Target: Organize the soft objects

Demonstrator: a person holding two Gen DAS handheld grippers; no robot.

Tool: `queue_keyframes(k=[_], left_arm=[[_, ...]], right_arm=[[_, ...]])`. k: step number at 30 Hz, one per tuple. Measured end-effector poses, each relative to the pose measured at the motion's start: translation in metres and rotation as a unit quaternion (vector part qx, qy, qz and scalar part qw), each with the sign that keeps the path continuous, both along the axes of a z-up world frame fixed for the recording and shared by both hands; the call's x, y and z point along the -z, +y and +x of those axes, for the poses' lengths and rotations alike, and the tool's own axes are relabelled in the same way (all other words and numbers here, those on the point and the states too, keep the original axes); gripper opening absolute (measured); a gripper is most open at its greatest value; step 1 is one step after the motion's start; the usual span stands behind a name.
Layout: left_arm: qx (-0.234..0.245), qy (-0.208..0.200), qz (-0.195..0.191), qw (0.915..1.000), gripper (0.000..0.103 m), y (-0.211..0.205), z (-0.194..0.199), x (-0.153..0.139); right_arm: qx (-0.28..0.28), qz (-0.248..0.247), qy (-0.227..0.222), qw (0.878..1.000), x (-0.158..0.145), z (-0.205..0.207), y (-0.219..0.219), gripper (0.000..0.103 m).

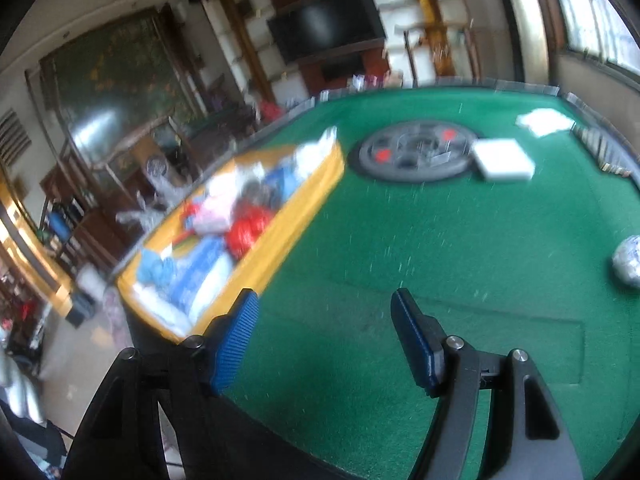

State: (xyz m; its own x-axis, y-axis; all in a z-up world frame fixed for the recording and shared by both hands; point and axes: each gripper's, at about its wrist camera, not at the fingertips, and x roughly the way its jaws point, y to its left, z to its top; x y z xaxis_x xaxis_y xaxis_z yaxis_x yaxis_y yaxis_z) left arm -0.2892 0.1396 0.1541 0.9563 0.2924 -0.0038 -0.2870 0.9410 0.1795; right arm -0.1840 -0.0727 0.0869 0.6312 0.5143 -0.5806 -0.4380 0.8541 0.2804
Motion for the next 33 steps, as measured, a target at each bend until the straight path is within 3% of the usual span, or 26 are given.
queue_keyframes(k=[1, 2, 3, 5, 7, 10, 15, 26, 33], left_arm=[[0.002, 0.008, 0.009, 0.9999, 0.103, -0.004, 0.003, 0.0], [0.01, 0.02, 0.013, 0.9997, 0.103, -0.009, 0.01, 0.001], [0.019, 0.033, 0.004, 0.9993, 0.103, -0.01, 0.015, 0.002], [0.047, 0.069, -0.033, 0.996, 0.103, -0.006, 0.03, 0.006], [0.062, 0.111, -0.08, 0.9886, 0.103, 0.0, 0.047, 0.01], [0.044, 0.159, -0.135, 0.9769, 0.103, 0.013, 0.065, 0.022], [-0.017, 0.2, -0.158, 0.9668, 0.103, 0.034, 0.08, 0.039], [-0.052, 0.251, -0.218, 0.9418, 0.103, 0.077, 0.089, 0.074], [-0.067, 0.259, -0.238, 0.9336, 0.103, 0.099, 0.096, 0.084]], right_arm=[[0.008, 0.0, -0.024, 1.0, -0.006, -0.007, 0.0, 0.065], [0.016, -0.002, -0.051, 0.999, -0.012, -0.015, 0.0, 0.076], [0.025, -0.005, -0.077, 0.997, -0.017, -0.025, 0.0, 0.089], [0.04, -0.021, -0.105, 0.993, -0.023, -0.032, 0.003, 0.102], [0.041, -0.052, -0.111, 0.992, -0.023, -0.031, 0.01, 0.102], [0.036, -0.093, -0.089, 0.991, -0.017, -0.02, 0.016, 0.102], [0.014, -0.102, -0.065, 0.992, -0.008, -0.014, 0.025, 0.102], [-0.043, -0.158, -0.073, 0.984, -0.002, -0.023, 0.076, 0.102], [-0.046, -0.188, -0.071, 0.978, -0.002, -0.022, 0.097, 0.102]])
